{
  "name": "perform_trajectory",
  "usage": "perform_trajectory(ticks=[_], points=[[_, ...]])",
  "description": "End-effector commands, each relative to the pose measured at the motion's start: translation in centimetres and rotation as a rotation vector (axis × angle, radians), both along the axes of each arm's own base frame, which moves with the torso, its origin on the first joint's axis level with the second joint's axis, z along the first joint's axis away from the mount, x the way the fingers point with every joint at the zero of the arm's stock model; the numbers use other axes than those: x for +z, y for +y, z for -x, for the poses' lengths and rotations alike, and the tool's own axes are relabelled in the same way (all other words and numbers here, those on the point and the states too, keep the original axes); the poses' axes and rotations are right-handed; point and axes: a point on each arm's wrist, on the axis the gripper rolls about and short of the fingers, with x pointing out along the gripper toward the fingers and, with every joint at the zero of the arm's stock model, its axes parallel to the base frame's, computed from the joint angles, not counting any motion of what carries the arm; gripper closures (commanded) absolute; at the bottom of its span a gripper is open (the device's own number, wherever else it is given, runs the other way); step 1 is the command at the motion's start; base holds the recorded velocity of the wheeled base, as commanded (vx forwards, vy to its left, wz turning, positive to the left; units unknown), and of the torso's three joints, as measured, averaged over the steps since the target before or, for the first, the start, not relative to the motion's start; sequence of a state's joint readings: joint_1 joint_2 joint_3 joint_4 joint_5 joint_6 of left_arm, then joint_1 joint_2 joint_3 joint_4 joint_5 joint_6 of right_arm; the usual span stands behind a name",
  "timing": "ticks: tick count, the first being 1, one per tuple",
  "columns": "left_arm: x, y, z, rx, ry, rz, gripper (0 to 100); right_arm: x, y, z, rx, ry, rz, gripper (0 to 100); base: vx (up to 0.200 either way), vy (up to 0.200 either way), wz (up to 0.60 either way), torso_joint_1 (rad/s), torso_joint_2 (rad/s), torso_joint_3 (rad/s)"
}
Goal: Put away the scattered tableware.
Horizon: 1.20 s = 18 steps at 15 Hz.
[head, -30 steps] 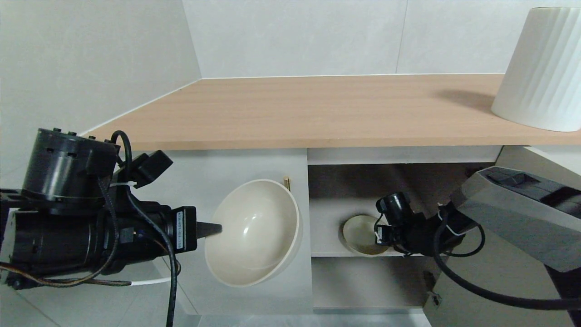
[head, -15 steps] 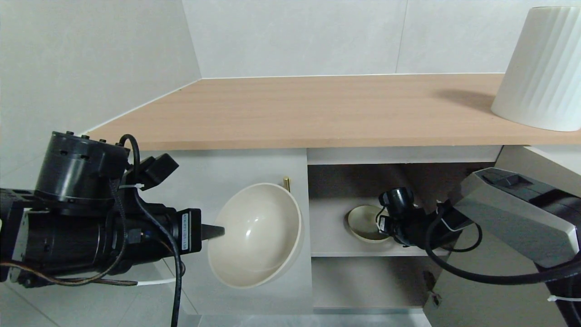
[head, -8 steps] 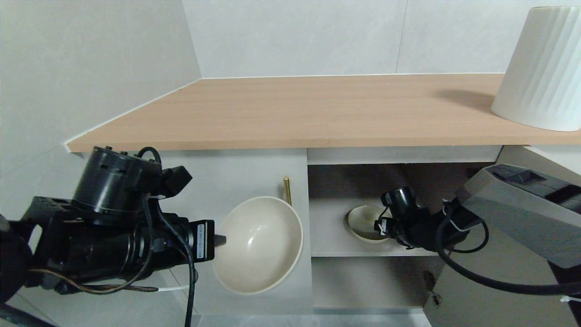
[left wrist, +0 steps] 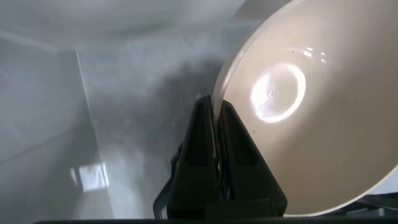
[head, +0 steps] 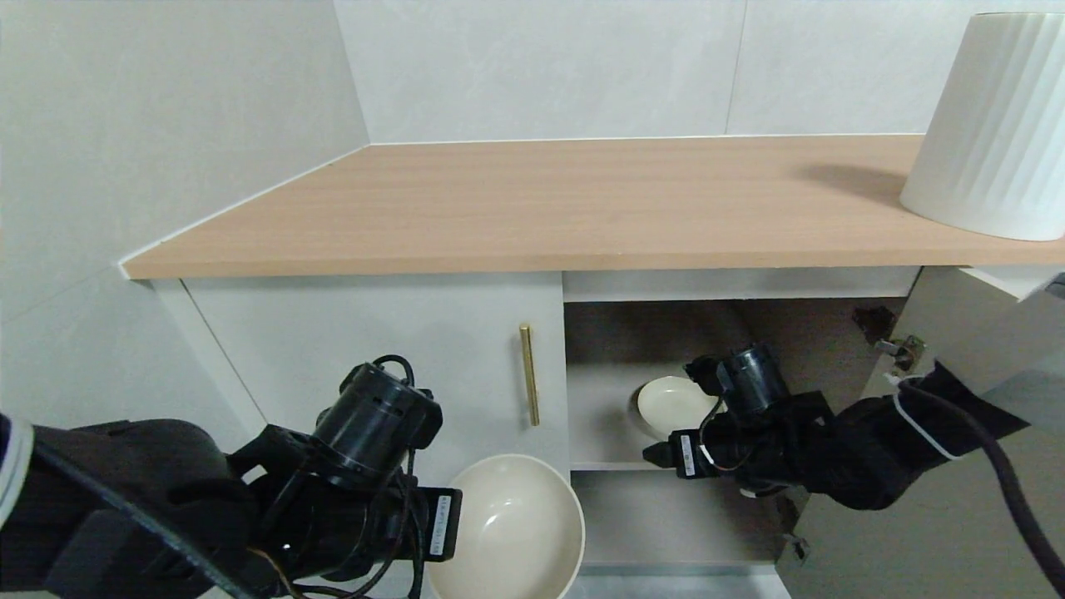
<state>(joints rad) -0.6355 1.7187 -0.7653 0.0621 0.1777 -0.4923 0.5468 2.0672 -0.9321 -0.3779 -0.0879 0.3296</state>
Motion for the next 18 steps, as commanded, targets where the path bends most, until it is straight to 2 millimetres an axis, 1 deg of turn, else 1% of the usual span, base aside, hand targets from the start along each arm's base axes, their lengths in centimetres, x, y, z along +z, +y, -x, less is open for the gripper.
perform_trajectory(ticks=[1, 2, 3, 5, 6, 7, 11, 12, 14, 16, 18], points=[[-2.4, -1.2, -0.1, -0.005, 0.07, -0.058, 100, 2.9, 0.7, 2.9, 0.075, -0.047, -0.03, 0, 0.0, 0.0, 0.0, 0.0, 0.0, 0.0], [-2.8, -1.4, -0.1, -0.009, 0.08, -0.067, 100, 3.4, 1.0, 3.6, 0.106, -0.032, -0.036, 0, 0.0, 0.0, 0.0, 0.0, 0.0, 0.0], [-3.2, -1.5, -0.2, -0.012, 0.09, -0.076, 100, 4.3, 1.2, 4.6, 0.161, -0.006, -0.061, 0, 0.0, 0.0, 0.0, 0.0, 0.0, 0.0], [-3.7, -1.7, -0.4, -0.014, 0.102, -0.086, 100, 6.4, 1.4, 7.0, 0.29, 0.065, -0.116, 0, 0.0, 0.0, 0.0, 0.0, 0.0, 0.0], [-3.8, -1.8, -0.5, -0.015, 0.101, -0.085, 100, 7.0, 1.6, 8.0, 0.343, 0.096, -0.131, 0, 0.0, 0.0, 0.0, 0.0, 0.0, 0.0], [-3.9, -2.1, -0.4, -0.02, 0.095, -0.08, 100, 7.0, 2.0, 8.6, 0.368, 0.112, -0.126, 0, 0.0, 0.0, 0.0, 0.0, 0.0, 0.0], [-3.8, -2.4, -0.4, -0.032, 0.079, -0.068, 100, 5.9, 3.2, 9.3, 0.406, 0.144, -0.098, 0, 0.0, 0.0, 0.0, 0.0, 0.0, 0.0], [-3.5, -2.6, -0.3, -0.037, 0.061, -0.053, 100, 4.5, 4.0, 9.3, 0.403, 0.166, -0.057, 0, 0.0, 0.0, 0.0, 0.0, 0.0, 0.0], [-3.3, -2.7, -0.3, -0.042, 0.051, -0.044, 100, 2.8, 5.2, 9.3, 0.368, 0.162, 0.029, 0, 0.0, 0.0, 0.0, 0.0, 0.0, 0.0], [-2.9, -2.8, 0.0, -0.05, 0.042, -0.035, 100, 1.8, 6.0, 9.1, 0.35, 0.152, 0.067, 0, 0.0, 0.0, 0.0, 0.0, 0.0, 0.0], [-2.7, -3.0, 0.2, -0.059, 0.037, -0.031, 100, 1.2, 6.3, 8.8, 0.331, 0.133, 0.078, 0, 0.0, 0.0, 0.0, 0.0, 0.0, 0.0]])
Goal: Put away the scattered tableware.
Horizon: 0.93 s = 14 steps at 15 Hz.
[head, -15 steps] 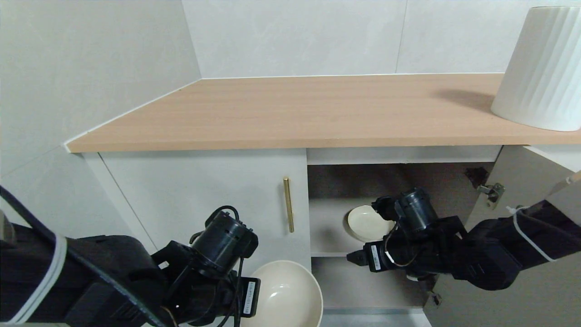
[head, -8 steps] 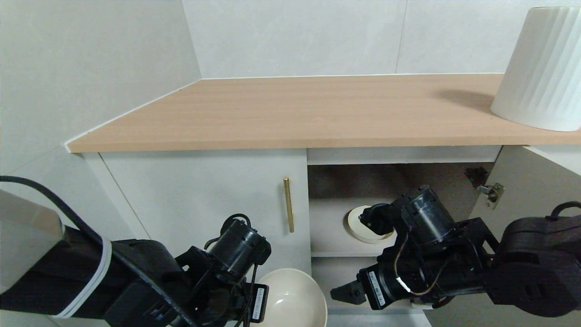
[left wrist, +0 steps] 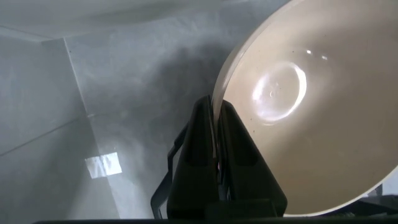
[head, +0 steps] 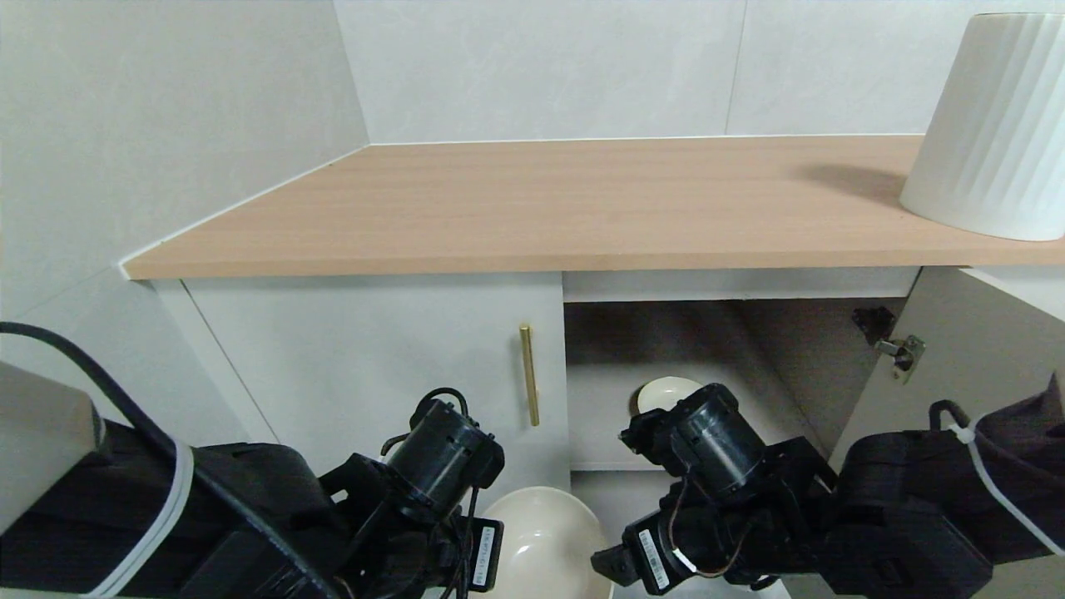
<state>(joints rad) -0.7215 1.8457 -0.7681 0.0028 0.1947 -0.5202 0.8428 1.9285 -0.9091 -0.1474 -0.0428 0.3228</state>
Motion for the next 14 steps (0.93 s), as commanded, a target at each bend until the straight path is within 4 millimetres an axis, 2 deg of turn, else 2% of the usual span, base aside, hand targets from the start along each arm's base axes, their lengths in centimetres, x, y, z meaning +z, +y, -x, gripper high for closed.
perform_trajectory(ticks=[1, 10, 11, 14], points=[[0.41, -0.11, 0.3, -0.01, -0.011, 0.009, 100, -1.57, 0.57, -0.38, -0.008, 0.009, 0.03, 0, 0.0, 0.0, 0.0, 0.0, 0.0, 0.0], [0.33, -0.09, 0.33, -0.01, -0.007, 0.006, 100, -2.18, 0.88, -0.92, -0.039, -0.031, 0.032, 0, 0.0, 0.0, 0.0, 0.0, 0.0, 0.0], [0.33, -0.09, 0.33, -0.01, -0.007, 0.006, 100, -2.15, 0.9, -0.94, -0.041, -0.031, 0.031, 100, 0.0, 0.0, 0.0, 0.0, 0.0, 0.0], [0.09, -0.11, 0.3, -0.01, 0.0, 0.0, 100, -2.07, 0.83, -0.95, -0.043, -0.031, 0.029, 100, 0.0, 0.0, 0.0, 0.0, 0.0, 0.0]])
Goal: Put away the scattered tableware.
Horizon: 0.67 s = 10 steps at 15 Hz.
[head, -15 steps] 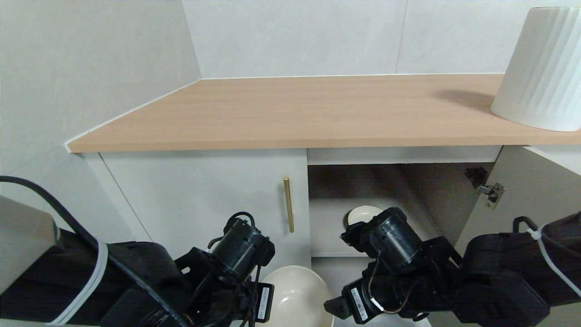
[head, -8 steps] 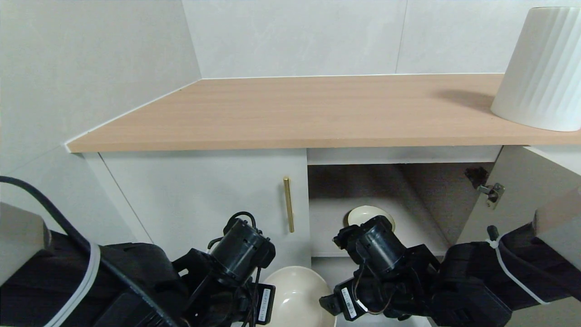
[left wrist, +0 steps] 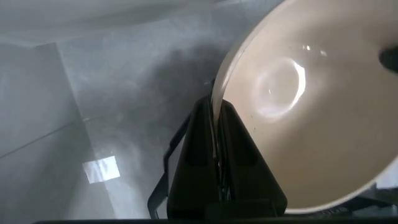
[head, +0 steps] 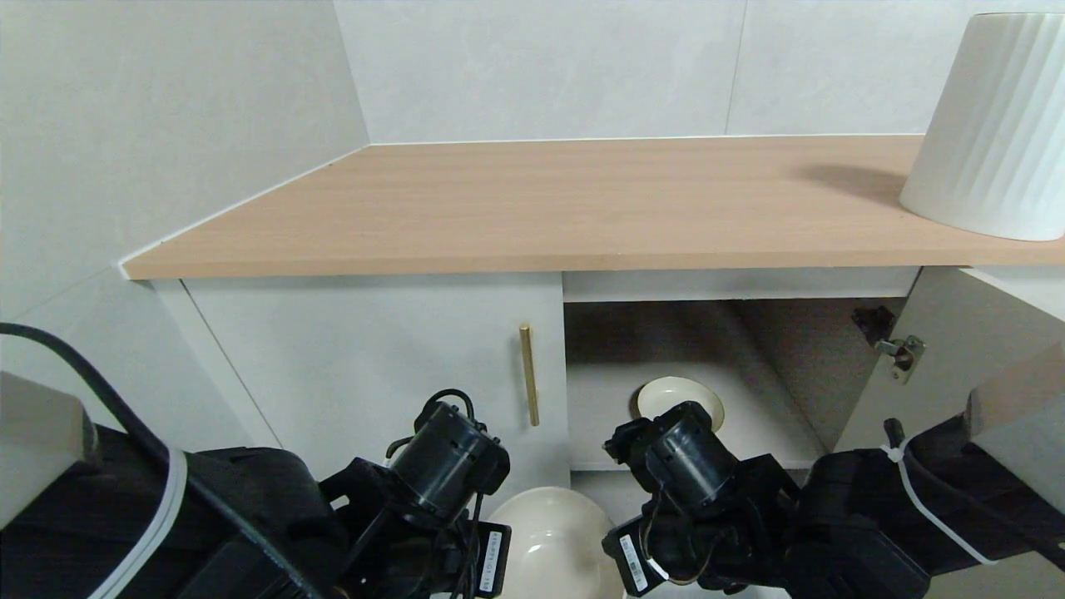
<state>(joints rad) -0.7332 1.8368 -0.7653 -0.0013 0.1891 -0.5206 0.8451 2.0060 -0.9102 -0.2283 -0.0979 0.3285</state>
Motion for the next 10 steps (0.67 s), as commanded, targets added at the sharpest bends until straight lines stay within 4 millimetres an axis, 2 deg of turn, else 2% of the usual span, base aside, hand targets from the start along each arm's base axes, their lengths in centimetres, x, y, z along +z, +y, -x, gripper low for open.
perform_trajectory(ticks=[1, 10], points=[[-0.08, 0.09, 0.02, 0.004, 0.003, -0.009, 100, -0.11, -0.1, -0.06, -0.006, 0.002, 0.008, 100, 0.0, 0.0, 0.0, 0.0, 0.0, 0.0], [-0.09, 0.06, -0.01, 0.004, 0.002, -0.01, 100, 0.0, -0.18, -0.12, -0.009, 0.0, 0.005, 100, 0.0, 0.0, 0.0, 0.0, 0.0, 0.0]])
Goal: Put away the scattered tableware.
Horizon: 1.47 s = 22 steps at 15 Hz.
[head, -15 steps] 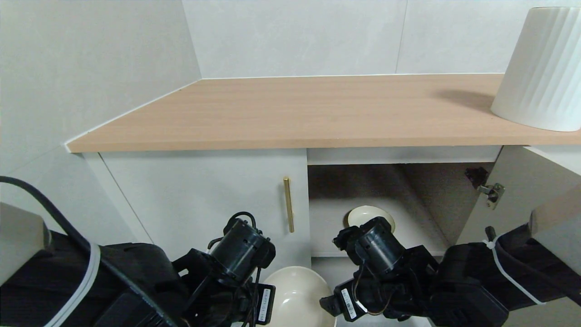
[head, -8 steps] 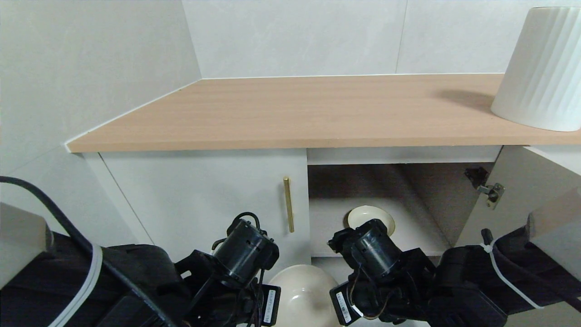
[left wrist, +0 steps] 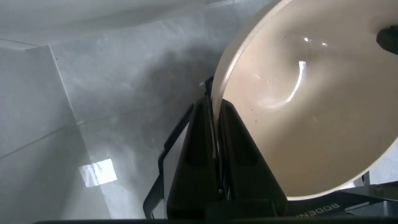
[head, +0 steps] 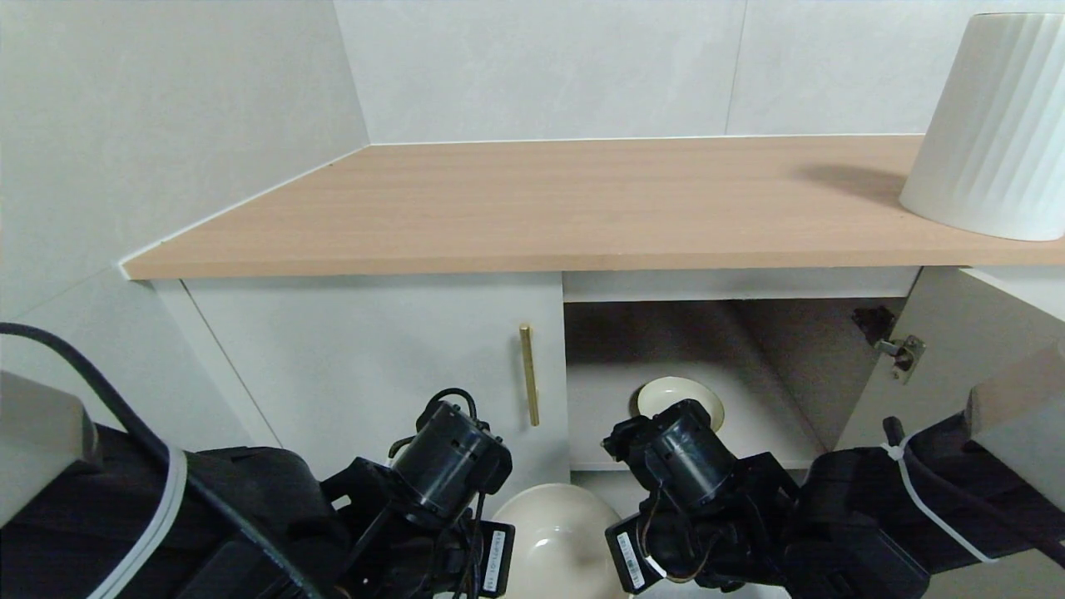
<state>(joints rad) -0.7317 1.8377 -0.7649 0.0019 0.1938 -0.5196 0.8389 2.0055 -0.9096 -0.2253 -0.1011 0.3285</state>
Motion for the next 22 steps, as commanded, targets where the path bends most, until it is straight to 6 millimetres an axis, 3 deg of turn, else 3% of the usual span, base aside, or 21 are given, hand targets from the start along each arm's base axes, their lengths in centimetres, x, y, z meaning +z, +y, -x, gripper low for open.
perform_trajectory(ticks=[1, 3, 4, 14, 17, 19, 22], points=[[-0.1, 0.0, 0.0, 0.002, 0.002, -0.005, 100, 0.0, 0.0, 0.0, -0.001, -0.001, 0.001, 100, 0.0, 0.0, 0.0, 0.0, 0.0, 0.0], [-0.1, 0.0, 0.0, 0.002, 0.002, -0.005, 100, 0.0, 0.0, 0.0, 0.0, -0.001, 0.002, 100, 0.0, 0.0, 0.0, 0.0, 0.0, 0.0], [-0.1, 0.0, 0.0, 0.002, 0.004, -0.006, 0, 0.0, 0.0, 0.0, 0.0, -0.001, 0.002, 100, 0.0, 0.0, 0.0, 0.0, 0.0, 0.0], [0.2, 0.0, 0.0, 0.002, -0.004, 0.001, 0, -0.4, -0.6, -0.6, -0.044, -0.018, 0.047, 100, 0.0, 0.0, 0.0, 0.0, 0.0, 0.0], [0.2, 0.0, 0.0, 0.002, -0.005, 0.002, 0, -1.5, -2.4, -2.6, -0.139, -0.039, 0.169, 100, 0.0, 0.0, 0.0, 0.0, 0.0, 0.0], [0.2, 0.0, 0.0, 0.002, -0.007, 0.003, 0, -0.9, -4.2, -4.5, -0.229, 0.02, 0.233, 100, 0.0, 0.0, 0.0, 0.0, 0.0, 0.0], [0.4, 0.0, 0.0, 0.01, -0.011, 0.011, 0, -0.4, -4.8, -6.9, -0.365, 0.049, 0.171, 100, 0.0, 0.0, 0.0, 0.0, 0.0, 0.0]])
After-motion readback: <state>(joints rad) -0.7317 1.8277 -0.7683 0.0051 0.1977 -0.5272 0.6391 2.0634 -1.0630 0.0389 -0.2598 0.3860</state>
